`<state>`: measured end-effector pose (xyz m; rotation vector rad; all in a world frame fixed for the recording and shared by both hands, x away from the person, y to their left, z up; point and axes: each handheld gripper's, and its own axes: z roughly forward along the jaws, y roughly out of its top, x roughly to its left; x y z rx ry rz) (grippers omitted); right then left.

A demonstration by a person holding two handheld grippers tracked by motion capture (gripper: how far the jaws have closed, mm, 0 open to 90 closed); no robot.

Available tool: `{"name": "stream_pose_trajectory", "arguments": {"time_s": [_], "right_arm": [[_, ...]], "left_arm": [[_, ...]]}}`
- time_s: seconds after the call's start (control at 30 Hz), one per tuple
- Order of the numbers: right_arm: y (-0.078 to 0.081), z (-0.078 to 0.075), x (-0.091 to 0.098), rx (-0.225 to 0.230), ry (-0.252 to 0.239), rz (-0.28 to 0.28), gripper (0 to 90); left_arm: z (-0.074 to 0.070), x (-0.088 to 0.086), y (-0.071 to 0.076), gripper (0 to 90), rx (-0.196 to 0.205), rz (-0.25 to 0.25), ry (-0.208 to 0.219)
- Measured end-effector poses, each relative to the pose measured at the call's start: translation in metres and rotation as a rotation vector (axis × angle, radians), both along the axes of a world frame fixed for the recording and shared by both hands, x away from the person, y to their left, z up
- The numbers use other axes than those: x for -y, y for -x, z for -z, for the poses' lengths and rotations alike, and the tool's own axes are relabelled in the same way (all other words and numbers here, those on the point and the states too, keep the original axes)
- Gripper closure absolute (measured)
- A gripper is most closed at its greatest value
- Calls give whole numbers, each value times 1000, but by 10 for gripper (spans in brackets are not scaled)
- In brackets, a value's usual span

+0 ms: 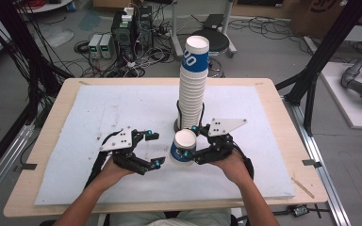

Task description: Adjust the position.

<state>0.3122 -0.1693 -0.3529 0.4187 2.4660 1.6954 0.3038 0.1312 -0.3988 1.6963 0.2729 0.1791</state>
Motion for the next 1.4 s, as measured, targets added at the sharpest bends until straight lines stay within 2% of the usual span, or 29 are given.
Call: {"name": "stream_pose_trajectory", "arguments": {"time_s": [0.2, 0.43, 0.57, 0.7, 0.77, 0.83, 0.93, 1.03, 1.2, 1.27, 1.33, 1.4], "right_arm": [[1, 1, -7, -5, -6, -29, 306], [2, 1, -11, -14, -27, -56, 306], [2, 1, -13, -32, -57, -71, 306], [2, 2, -13, -34, -63, -78, 307], [2, 3, -13, -34, -65, -80, 307], [2, 4, -13, -34, -65, -81, 309], [2, 5, -12, -41, -62, -78, 315], [2, 5, -12, -29, -55, -83, 316], [2, 5, -12, -36, -42, -85, 310], [2, 4, -12, -26, -43, -89, 288], [2, 1, -11, -33, -51, -78, 208], [2, -1, -10, -22, -53, -75, 197]], "left_arm": [[6, 16, -1, 155, 2, 49, -38], [8, 25, -3, 155, -7, 80, -34], [11, 32, -2, 155, -13, 106, -38], [12, 34, -2, 155, -29, 104, -45], [12, 34, -1, 161, -25, 111, -48], [12, 33, -2, 205, -21, 115, -56], [11, 32, -1, 237, 3, 116, -76], [10, 31, -1, 262, 15, 111, -93], [9, 30, 0, 282, 9, 111, -102], [9, 30, 0, 283, 6, 111, -106], [9, 29, -1, 284, -1, 108, -110], [8, 27, -1, 286, -1, 106, -118]]}}
